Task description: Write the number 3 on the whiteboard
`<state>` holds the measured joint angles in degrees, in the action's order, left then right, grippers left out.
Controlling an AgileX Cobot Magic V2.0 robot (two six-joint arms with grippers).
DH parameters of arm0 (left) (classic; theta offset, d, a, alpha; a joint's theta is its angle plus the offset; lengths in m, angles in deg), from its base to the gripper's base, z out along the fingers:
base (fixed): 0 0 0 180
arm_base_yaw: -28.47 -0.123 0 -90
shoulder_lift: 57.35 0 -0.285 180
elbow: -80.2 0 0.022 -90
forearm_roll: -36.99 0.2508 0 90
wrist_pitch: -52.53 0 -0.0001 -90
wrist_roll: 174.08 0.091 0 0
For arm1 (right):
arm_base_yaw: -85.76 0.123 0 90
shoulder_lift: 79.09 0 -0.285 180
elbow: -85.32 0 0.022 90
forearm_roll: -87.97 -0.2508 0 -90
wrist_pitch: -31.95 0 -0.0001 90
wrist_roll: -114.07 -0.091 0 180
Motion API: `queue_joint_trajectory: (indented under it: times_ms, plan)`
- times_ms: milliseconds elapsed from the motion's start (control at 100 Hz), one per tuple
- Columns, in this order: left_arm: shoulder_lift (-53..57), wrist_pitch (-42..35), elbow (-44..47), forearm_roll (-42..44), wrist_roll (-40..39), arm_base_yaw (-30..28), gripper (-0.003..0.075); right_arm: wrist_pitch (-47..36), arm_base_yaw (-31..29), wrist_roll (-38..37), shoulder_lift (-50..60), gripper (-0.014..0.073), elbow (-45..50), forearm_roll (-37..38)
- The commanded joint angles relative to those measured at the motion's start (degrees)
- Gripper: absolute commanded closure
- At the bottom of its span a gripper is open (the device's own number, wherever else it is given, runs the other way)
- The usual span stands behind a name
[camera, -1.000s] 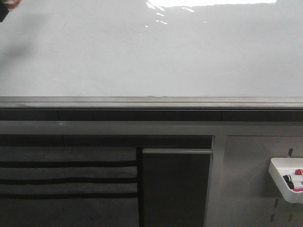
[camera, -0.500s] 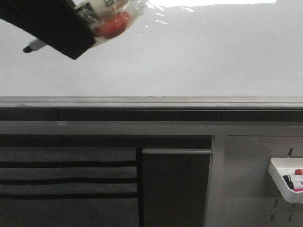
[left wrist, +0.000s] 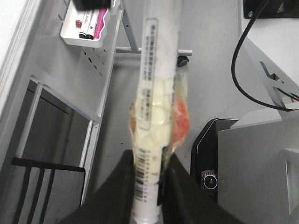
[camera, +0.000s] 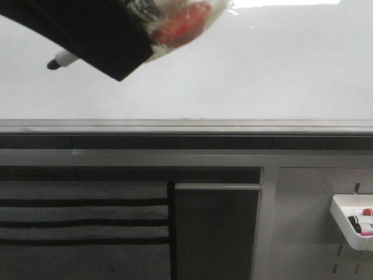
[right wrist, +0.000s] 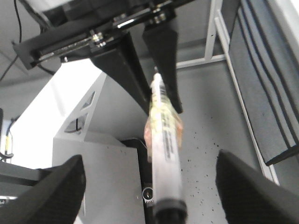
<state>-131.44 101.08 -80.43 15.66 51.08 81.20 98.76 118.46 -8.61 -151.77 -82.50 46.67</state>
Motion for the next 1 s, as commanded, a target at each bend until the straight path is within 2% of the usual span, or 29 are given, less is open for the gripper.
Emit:
queue_joint_trajectory:
  times_ms: [0, 90, 260, 490, 840, 990]
  plan:
    - [1.35, -2.19, -2.19, -1.84, 0.18, 0.54, 0.0738, -4.59, 3.06, 0.77, -1.22, 0.0076, -2.22, -0.74]
    - [1.35, -2.19, -2.19, -1.84, 0.18, 0.54, 0.0738, -6.76, 5.03, 0.77, -2.27, 0.0088, -2.22, -0.51]
    - [1.35, -2.19, -2.19, -1.84, 0.18, 0.54, 0.0738, -7.22, 5.34, 0.77, -3.05, 0.0189, -2.22, -0.04]
    - [1.35, -2.30, -2.19, -1.84, 0.18, 0.54, 0.0738, -6.94, 5.34, 0.77, -3.05, 0.0218, -2.22, -0.04]
    - [1.35, -2.51, -2.19, -1.84, 0.18, 0.54, 0.0738, -5.51, 5.34, 0.77, -3.05, 0.0489, -2.22, 0.45]
    - [1.35, -2.51, -2.19, -1.84, 0.18, 0.54, 0.0738, -5.39, 5.34, 0.77, -3.05, 0.0573, -2.22, 1.67]
